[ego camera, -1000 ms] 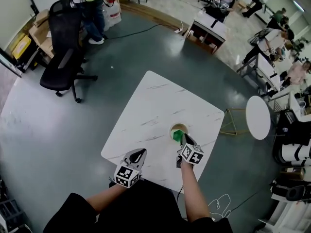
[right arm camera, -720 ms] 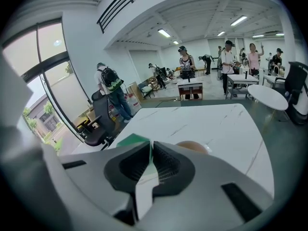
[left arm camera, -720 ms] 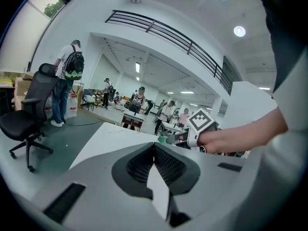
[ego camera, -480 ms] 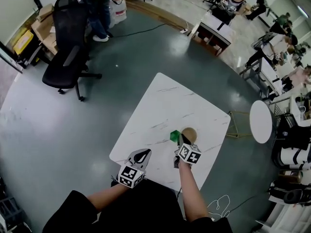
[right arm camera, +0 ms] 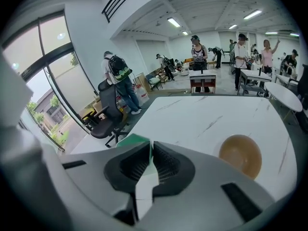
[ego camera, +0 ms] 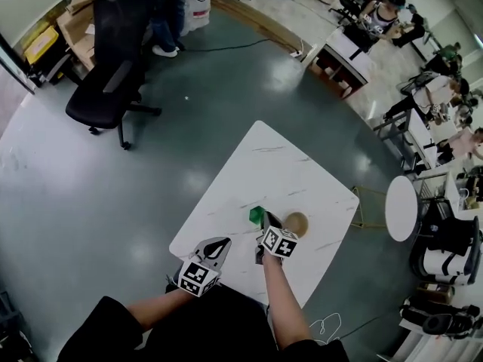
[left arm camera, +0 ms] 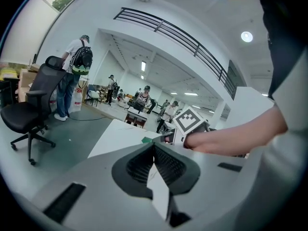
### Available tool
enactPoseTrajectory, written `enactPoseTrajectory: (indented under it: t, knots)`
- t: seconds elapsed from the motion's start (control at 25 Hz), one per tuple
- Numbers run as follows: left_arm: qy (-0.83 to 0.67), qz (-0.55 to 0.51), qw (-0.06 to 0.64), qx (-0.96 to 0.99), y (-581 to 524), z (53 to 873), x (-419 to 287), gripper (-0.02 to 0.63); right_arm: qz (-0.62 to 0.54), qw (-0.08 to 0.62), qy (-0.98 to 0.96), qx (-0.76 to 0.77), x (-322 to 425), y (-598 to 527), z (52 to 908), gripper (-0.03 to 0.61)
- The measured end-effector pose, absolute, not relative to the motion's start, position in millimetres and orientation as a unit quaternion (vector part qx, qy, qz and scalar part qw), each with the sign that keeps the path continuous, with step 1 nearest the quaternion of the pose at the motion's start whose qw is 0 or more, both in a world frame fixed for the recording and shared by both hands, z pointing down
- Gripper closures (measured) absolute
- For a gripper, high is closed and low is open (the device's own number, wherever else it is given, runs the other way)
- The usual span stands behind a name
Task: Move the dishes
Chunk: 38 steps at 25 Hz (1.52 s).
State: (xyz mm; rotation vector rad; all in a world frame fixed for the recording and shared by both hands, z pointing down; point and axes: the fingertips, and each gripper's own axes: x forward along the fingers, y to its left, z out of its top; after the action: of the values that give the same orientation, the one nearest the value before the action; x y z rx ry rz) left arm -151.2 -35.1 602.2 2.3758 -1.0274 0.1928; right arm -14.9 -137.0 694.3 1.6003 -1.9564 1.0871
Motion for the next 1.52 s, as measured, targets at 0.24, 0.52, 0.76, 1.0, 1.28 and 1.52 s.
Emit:
enactPoseTrajectory:
  t: [0.24,0.52,0.76,1.0,1.28,1.52]
  knots:
    - [-0.399,0.057,0.272,0.874,-51.9,608.1,-163.6,0.597,0.401,0.214,-0.696,0.557,-30.2,-144.4,719.5,0.543]
    - [-0.422,0.066,0.269,0.863,-57.4,614.9,-194.0,0.597,0.41,0.229,-0.687,0.555,-42.4,-143.8,738.0,0.543]
    - [-0.42,0.067,0.269,0.864,-57.2,612.0,-195.6,0.597,0.413,0.236,-0.681,0.556,-48.5,-138.9,745.2,0.543]
    - [-0.427,0.064,0.277,0.858,-55.8,615.0,-205.7,0.597,0.385,0.249,-0.693,0.556,-54.9,-140.0,736.4,0.541]
    - [-0.418,0.073,0.274,0.863,-61.8,620.7,-198.0,0.597,0.374,0.205,-0.69,0.585,-28.8,-133.9,697.8,0.541]
    - [-0.402,0.081,0.258,0.875,-64.8,618.0,-171.3,0.597,0.377,0.163,-0.67,0.618,25.0,-108.6,677.8,0.543]
